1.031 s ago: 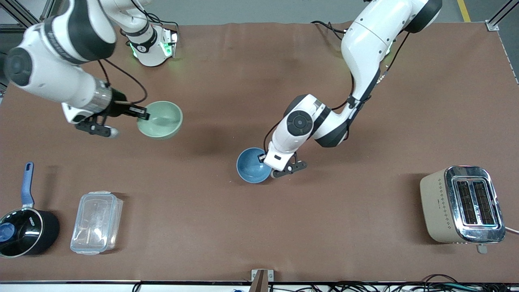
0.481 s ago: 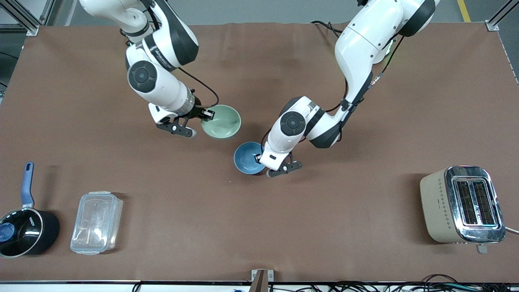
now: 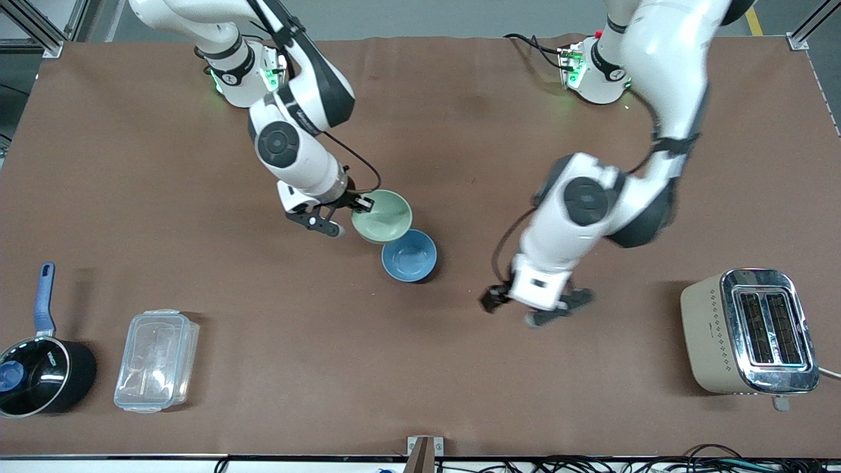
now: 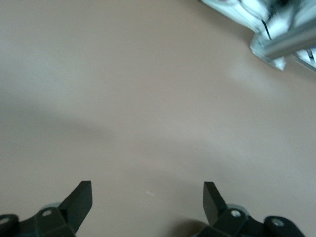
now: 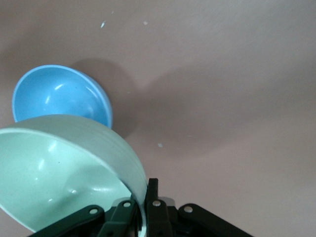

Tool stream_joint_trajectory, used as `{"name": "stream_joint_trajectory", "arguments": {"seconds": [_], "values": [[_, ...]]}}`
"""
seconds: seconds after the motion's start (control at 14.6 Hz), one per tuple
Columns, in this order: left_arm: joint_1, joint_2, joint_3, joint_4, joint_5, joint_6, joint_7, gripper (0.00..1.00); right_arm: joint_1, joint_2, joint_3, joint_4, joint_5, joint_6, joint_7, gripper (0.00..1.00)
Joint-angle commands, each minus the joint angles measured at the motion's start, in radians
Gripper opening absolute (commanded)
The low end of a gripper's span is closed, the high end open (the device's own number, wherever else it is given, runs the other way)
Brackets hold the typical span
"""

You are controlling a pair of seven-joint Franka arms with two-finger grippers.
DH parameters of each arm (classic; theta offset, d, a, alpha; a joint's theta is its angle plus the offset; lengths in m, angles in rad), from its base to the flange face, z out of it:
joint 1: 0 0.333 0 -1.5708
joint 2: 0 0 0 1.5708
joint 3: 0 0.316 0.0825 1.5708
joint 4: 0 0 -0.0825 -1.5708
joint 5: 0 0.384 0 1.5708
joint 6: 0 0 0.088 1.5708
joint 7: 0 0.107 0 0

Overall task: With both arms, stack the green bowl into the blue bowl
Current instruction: 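Lower the green bowl into the blue bowl while the left gripper withdraws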

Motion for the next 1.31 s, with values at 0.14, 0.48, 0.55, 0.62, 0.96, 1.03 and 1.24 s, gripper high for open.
{"name": "stream_joint_trajectory", "arguments": {"seconds": [0.14, 0.48, 0.55, 0.62, 0.96, 1.03, 1.24], "values": [[0.147, -0.181, -0.011, -0.035, 0.089, -0.248, 0.301, 1.00, 0.011, 0.165, -0.008, 0.188, 0.099, -0.007, 0.096, 0.02], [0.193, -0.219, -0.017, 0.087, 0.077, -0.420, 0.451, 1.00, 0.013, 0.228, -0.006, 0.195, 0.154, 0.080, 0.088, 0.02], [0.201, -0.221, -0.017, 0.104, 0.076, -0.438, 0.495, 1.00, 0.014, 0.235, -0.006, 0.193, 0.156, 0.082, 0.076, 0.02], [0.213, -0.232, -0.019, 0.107, 0.071, -0.452, 0.521, 1.00, 0.019, 0.238, -0.006, 0.193, 0.157, 0.082, 0.057, 0.03], [0.275, -0.314, -0.008, 0.104, -0.065, -0.544, 0.580, 1.00, 0.034, 0.245, -0.005, 0.191, 0.159, 0.082, 0.054, 0.13], [0.275, -0.327, -0.009, 0.104, -0.075, -0.550, 0.583, 1.00, 0.034, 0.244, -0.005, 0.191, 0.159, 0.082, 0.056, 0.27], [0.287, -0.385, -0.002, 0.080, -0.076, -0.569, 0.586, 1.00, 0.033, 0.244, -0.006, 0.191, 0.162, 0.082, 0.057, 0.58]]}}
